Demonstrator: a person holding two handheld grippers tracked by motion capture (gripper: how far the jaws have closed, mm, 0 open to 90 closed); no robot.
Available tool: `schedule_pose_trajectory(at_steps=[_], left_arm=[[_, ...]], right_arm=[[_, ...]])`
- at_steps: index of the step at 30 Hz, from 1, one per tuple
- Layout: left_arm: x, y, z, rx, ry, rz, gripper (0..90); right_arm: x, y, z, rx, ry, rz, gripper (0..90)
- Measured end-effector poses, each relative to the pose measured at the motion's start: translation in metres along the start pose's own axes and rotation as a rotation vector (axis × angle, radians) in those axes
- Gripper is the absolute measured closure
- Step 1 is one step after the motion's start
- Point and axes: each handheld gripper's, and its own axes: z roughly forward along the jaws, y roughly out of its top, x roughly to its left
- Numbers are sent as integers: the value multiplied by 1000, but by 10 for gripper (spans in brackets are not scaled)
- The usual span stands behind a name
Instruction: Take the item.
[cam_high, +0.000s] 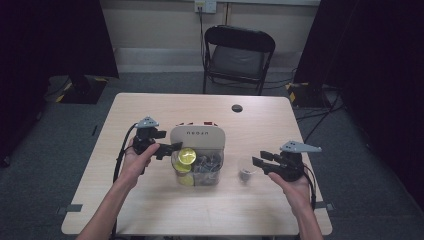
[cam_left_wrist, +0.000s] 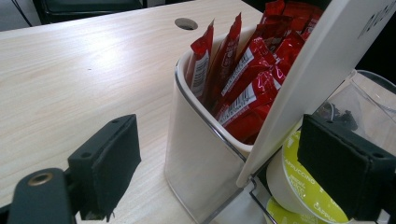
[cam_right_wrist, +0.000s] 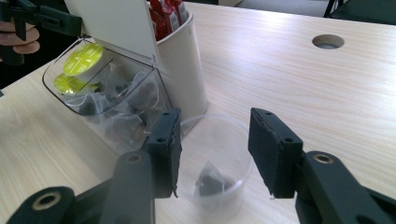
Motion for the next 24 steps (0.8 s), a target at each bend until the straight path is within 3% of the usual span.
schedule_pose_trajectory(at_steps=[7, 14, 24], left_arm=[[0, 0, -2, -13, 0, -3, 139], [2, -1, -4, -13, -2, -4, 140], [2, -2, -5, -14, 1, -9, 140]], right_arm=[[-6, -16, -12, 20, -35, 19, 496], [-15, -36, -20, 34, -105, 42, 417], [-28, -70, -14, 128, -167, 88, 244]])
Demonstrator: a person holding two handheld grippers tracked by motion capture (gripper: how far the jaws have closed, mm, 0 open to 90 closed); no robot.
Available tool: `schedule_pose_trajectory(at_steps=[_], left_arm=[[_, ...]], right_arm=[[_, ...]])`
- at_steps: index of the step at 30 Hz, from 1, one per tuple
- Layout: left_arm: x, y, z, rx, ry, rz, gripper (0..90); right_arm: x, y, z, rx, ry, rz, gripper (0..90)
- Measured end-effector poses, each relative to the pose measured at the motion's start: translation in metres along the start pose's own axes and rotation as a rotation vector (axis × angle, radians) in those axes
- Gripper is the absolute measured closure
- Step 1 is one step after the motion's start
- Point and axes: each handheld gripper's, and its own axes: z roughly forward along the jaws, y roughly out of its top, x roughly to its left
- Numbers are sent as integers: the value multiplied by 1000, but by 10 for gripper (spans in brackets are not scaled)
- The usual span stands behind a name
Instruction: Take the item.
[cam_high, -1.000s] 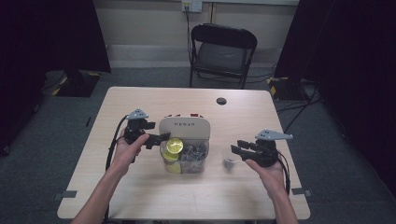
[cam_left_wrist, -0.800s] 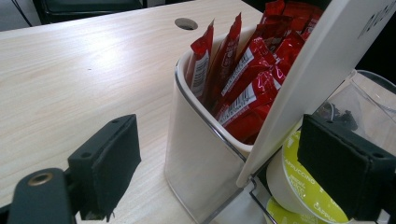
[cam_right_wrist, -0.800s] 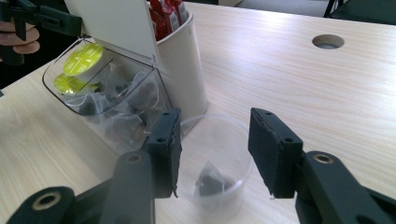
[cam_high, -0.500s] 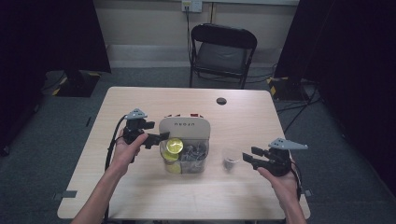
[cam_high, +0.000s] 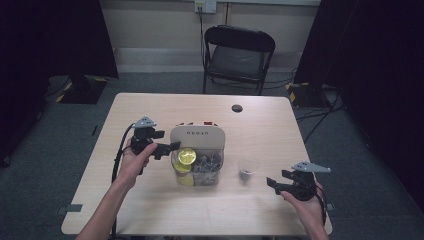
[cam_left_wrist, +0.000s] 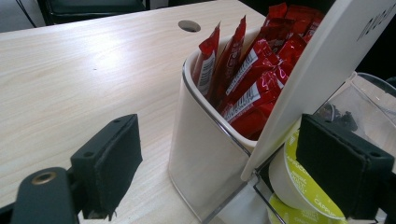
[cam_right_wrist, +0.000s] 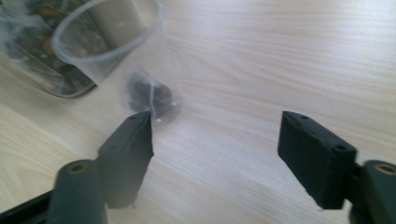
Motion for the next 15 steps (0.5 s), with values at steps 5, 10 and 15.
schedule_pose_trajectory(at_steps=[5, 10, 15], left_arm=[[1, -1, -1, 3, 5, 4, 143], [2, -1, -3, -1, 5, -3, 147], [3, -2, -6, 3, 17, 3, 155]], right_arm=[[-6, -9, 13, 44, -28, 18, 157], [-10, -14, 22, 82, -54, 25, 150], [-11, -19, 27, 98, -121, 9, 151]])
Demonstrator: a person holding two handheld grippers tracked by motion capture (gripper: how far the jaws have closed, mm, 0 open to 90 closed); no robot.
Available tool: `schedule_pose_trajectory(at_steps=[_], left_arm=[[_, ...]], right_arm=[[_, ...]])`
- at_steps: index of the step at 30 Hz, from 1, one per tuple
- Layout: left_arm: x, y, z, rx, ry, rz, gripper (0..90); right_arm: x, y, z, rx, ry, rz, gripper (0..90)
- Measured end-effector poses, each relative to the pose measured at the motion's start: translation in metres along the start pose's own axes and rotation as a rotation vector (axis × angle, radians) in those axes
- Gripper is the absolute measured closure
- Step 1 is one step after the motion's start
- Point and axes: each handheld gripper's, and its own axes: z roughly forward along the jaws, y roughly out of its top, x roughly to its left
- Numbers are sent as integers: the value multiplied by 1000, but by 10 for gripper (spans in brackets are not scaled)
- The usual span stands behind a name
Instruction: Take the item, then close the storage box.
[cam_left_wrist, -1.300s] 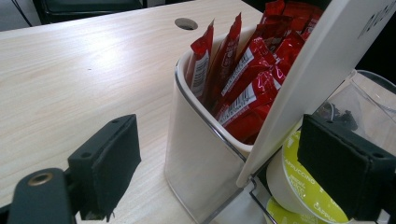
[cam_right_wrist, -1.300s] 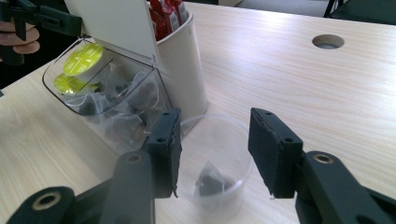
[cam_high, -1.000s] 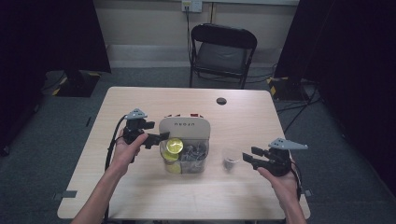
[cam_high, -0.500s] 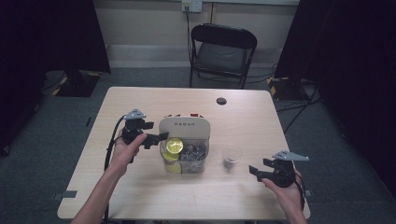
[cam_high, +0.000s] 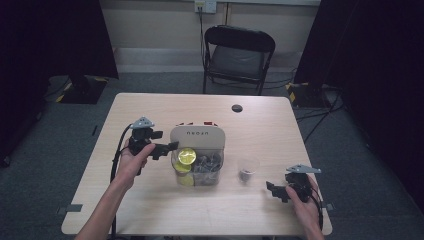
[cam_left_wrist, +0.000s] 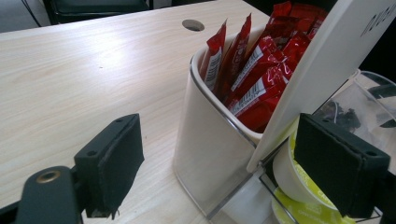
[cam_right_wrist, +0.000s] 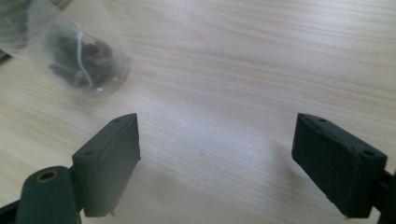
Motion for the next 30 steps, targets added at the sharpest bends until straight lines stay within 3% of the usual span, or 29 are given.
schedule_pose_trajectory(at_steps=[3, 8, 13, 16, 23, 30], left_arm=[[3, 0, -4, -4, 0, -4, 157], [11, 0, -17, -32, -4, -34, 162], [21, 1, -28, -65, 11, -58, 163], [25, 3, -31, -85, 30, -74, 162], [31, 7, -25, -102, 77, -79, 163], [33, 7, -15, -101, 69, -89, 162]], right_arm=[[1, -3, 4, 20, -52, -15, 152], [1, -4, 9, 32, -72, -29, 144], [5, -7, 11, 2, -106, -29, 131], [5, -11, 13, -38, -103, -29, 115], [5, -12, 13, -38, -105, -30, 115], [5, -12, 13, -38, -105, -29, 115]])
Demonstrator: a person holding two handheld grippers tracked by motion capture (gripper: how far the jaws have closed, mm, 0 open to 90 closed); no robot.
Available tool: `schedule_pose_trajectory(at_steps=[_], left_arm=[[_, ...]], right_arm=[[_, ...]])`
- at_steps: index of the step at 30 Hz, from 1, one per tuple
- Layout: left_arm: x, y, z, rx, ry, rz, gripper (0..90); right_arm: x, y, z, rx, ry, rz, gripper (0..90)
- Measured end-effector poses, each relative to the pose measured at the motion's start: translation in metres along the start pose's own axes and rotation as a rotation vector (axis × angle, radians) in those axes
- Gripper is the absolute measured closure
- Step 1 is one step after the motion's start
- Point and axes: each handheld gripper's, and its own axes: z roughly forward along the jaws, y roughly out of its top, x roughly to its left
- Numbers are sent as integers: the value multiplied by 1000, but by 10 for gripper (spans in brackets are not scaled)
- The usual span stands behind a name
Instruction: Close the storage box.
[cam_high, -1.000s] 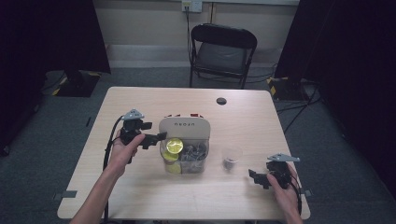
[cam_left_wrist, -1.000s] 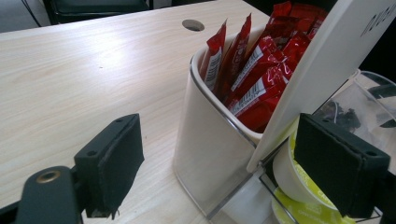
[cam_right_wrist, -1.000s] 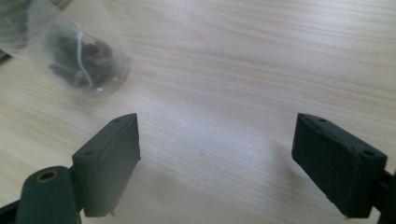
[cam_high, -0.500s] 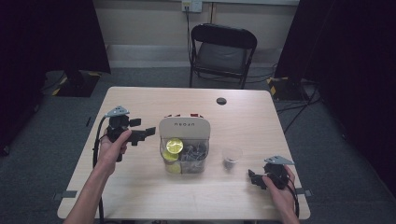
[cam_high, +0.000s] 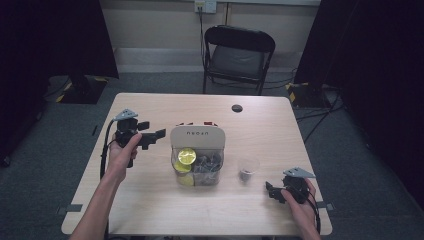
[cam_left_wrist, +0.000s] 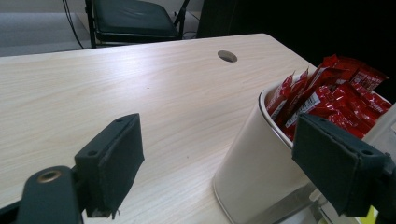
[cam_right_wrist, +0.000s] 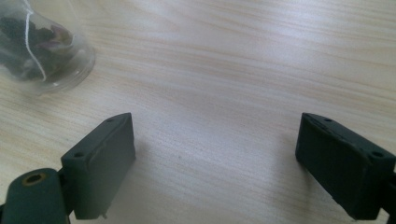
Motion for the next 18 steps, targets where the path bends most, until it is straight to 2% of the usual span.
schedule_pose_trajectory(at_steps=[3, 6, 18], left_arm=[[-3, 0, 5, 5, -6, 6, 162], [-6, -1, 9, 18, -11, 28, 162], [-10, -2, 11, -13, -47, 17, 212]], right_arm=[[0, 0, 0, 0, 0, 0, 115], [0, 0, 0, 0, 0, -1, 115], [0, 0, 0, 0, 0, 1, 115]])
